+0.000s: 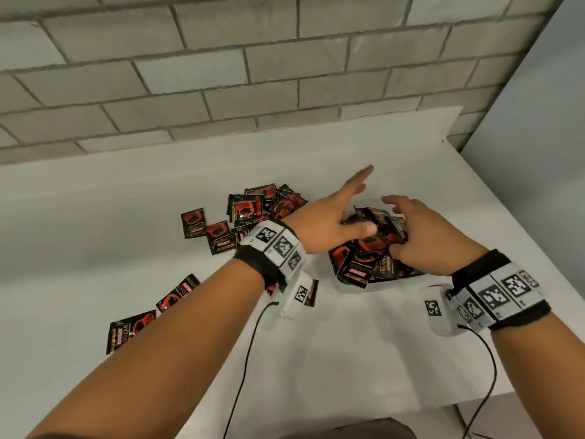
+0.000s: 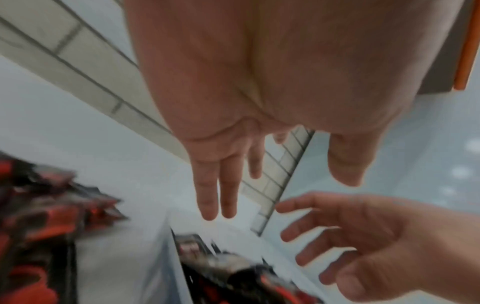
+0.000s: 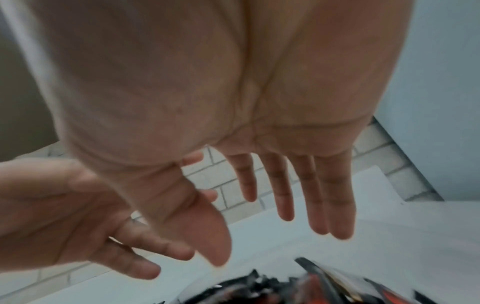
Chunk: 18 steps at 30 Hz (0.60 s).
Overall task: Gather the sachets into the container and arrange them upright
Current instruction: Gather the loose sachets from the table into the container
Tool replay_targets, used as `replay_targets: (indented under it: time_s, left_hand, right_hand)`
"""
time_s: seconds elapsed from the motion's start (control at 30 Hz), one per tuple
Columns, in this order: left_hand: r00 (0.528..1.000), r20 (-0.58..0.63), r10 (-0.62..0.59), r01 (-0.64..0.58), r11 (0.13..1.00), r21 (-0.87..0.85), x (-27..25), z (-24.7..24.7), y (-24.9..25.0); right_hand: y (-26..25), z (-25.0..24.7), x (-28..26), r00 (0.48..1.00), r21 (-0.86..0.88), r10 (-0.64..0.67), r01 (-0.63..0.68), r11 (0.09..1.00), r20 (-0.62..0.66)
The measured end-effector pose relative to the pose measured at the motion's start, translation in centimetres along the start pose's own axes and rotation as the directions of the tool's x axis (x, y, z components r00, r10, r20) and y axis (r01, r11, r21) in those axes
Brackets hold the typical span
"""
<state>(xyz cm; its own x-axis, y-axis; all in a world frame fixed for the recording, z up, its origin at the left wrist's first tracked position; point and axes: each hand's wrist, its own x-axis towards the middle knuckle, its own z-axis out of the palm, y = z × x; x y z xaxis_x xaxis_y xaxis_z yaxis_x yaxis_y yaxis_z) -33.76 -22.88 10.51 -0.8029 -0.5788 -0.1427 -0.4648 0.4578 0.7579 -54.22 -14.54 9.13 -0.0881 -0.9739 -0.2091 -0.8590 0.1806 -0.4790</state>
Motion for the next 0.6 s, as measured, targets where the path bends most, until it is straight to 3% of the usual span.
replay_targets:
  time_s: [0.13, 0.17, 0.23, 0.3, 0.37, 0.43, 0.5, 0.6]
  left_hand:
    - [0.982, -0.139, -0.127, 0.148, 0.977, 0.155, -5.4, -4.5, -2.5]
    - [0.970, -0.161, -0.182, 0.216, 0.951, 0.224, -7.1, -5.5, -3.5]
    - [0.923, -0.186, -0.337, 0.380, 0.871, 0.311, -10.8, -7.0, -6.0]
    - [0.817, -0.182, -0.548, 0.574, 0.735, 0.362, -15.0, -7.8, -9.0]
    - [0.632, -0.179, -0.754, 0.744, 0.526, 0.413, -19.3, -7.5, -12.1]
    - [0.458, -0.216, -0.862, 0.844, 0.346, 0.409, -23.0, -5.9, -14.5]
    - [0.387, -0.247, -0.888, 0.893, 0.295, 0.340, -24.9, -3.7, -16.1]
    - [0.402, -0.293, -0.867, 0.911, 0.348, 0.221, -25.5, -1.2, -17.4]
  right_hand:
    - [-4.6, 1.0, -0.8, 0.967, 0.011, -0.131, 0.137, 0.991, -0.218]
    - [-6.5, 1.7, -1.2, 0.956, 0.049, -0.183, 0.199, 0.979, -0.228]
    - [-10.0, 4.1, -1.6, 0.951, 0.072, -0.295, 0.302, 0.951, -0.098]
    - [-12.7, 7.4, -1.2, 0.931, -0.007, -0.353, 0.356, 0.935, 0.096]
    - [-14.0, 10.5, -0.2, 0.918, -0.139, -0.349, 0.377, 0.916, 0.190]
    - [-14.3, 13.0, 0.6, 0.923, -0.273, -0.297, 0.359, 0.893, 0.243]
    - [-14.0, 14.6, 1.1, 0.933, -0.349, -0.206, 0.306, 0.886, 0.296]
    - [-13.6, 15.6, 1.5, 0.943, -0.345, -0.130, 0.237, 0.908, 0.305]
